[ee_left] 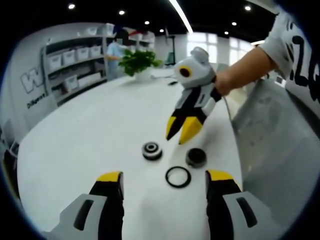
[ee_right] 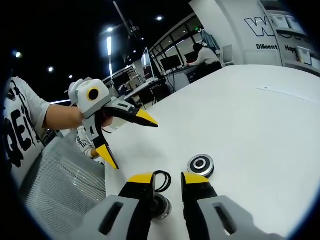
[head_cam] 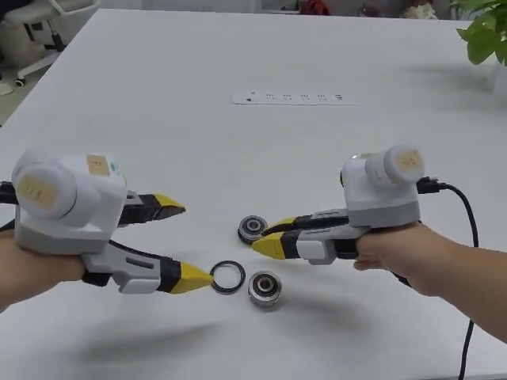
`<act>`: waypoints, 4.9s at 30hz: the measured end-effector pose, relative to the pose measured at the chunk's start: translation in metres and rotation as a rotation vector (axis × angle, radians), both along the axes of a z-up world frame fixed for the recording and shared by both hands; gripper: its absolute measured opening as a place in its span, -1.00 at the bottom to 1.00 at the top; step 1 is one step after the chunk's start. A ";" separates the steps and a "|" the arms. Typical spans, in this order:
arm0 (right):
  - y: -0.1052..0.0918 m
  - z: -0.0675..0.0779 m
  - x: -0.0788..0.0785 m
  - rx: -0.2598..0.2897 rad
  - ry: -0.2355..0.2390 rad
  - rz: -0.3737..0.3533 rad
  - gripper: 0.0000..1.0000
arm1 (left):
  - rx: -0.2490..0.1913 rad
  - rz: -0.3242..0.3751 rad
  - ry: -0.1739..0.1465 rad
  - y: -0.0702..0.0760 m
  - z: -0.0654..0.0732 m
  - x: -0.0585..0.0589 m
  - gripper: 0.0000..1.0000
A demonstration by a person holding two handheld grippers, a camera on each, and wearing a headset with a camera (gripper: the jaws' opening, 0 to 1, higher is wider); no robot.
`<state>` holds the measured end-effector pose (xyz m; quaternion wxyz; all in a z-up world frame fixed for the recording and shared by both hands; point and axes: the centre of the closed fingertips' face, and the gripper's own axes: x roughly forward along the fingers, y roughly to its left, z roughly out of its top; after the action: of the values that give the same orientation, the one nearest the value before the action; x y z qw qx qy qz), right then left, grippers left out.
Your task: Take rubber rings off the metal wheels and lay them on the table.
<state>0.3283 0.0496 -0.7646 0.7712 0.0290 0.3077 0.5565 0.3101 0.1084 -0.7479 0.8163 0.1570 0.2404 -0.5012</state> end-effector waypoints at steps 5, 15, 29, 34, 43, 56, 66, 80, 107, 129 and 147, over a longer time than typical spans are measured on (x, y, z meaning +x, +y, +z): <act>-0.002 -0.001 0.002 -0.013 -0.016 -0.003 -0.60 | -0.008 0.004 0.004 -0.001 0.000 0.003 0.33; -0.006 -0.003 0.007 -0.035 -0.055 -0.008 -0.51 | -0.013 0.008 0.010 -0.003 0.000 0.007 0.29; -0.013 -0.011 0.011 -0.090 -0.101 -0.017 -0.47 | -0.010 0.006 0.021 -0.008 -0.005 0.014 0.22; -0.016 -0.015 0.014 -0.098 -0.104 -0.032 -0.47 | -0.004 0.005 0.026 -0.008 -0.008 0.015 0.20; -0.018 -0.020 0.018 -0.104 -0.103 -0.045 -0.47 | -0.006 0.007 0.028 -0.012 -0.011 0.019 0.16; -0.016 -0.026 0.023 -0.114 -0.110 -0.046 -0.49 | -0.018 0.027 0.029 -0.014 -0.014 0.029 0.04; -0.017 -0.033 0.029 -0.121 -0.112 -0.049 -0.50 | -0.018 0.030 0.037 -0.020 -0.019 0.034 0.00; -0.014 -0.037 0.031 -0.134 -0.125 -0.045 -0.52 | -0.010 0.023 0.035 -0.029 -0.024 0.040 -0.07; -0.011 -0.041 0.031 -0.140 -0.128 -0.038 -0.54 | -0.016 0.012 0.054 -0.048 -0.029 0.049 -0.25; -0.011 -0.039 0.029 -0.131 -0.129 -0.042 -0.53 | -0.003 -0.005 0.061 -0.060 -0.033 0.056 -0.43; -0.013 -0.039 0.029 -0.124 -0.126 -0.049 -0.54 | 0.030 -0.015 0.060 -0.067 -0.040 0.060 -0.55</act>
<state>0.3574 0.0361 -0.8038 0.8028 -0.0461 0.2916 0.5181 0.3697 0.0410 -0.7877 0.8027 0.1558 0.2709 -0.5080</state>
